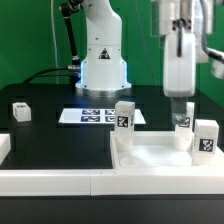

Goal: Assemble square table

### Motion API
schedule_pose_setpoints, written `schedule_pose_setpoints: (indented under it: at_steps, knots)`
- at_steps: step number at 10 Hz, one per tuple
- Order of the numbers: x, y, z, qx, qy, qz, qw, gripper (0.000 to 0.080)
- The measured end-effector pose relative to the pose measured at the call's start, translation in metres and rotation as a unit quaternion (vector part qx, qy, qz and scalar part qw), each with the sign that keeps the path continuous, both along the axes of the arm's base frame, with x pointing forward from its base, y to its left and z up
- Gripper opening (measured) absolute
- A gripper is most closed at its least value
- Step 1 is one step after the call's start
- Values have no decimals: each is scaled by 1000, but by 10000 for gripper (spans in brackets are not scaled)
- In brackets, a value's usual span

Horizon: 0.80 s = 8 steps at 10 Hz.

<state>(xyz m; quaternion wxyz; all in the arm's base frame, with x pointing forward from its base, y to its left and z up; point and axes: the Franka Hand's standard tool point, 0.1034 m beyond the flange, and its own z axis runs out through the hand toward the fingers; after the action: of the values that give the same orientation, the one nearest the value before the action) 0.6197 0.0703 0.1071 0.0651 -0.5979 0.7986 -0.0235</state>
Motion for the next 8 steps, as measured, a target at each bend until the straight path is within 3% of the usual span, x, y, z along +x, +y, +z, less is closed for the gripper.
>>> schedule_pose_setpoints:
  at_steps: [6,7,8]
  knots:
    - [-2,2,-5,-2,4,3,1000,649]
    - [-4,-3,-4,-7,-1,32,999,649]
    - [-14,-22,0,-10,-10,61,998,649]
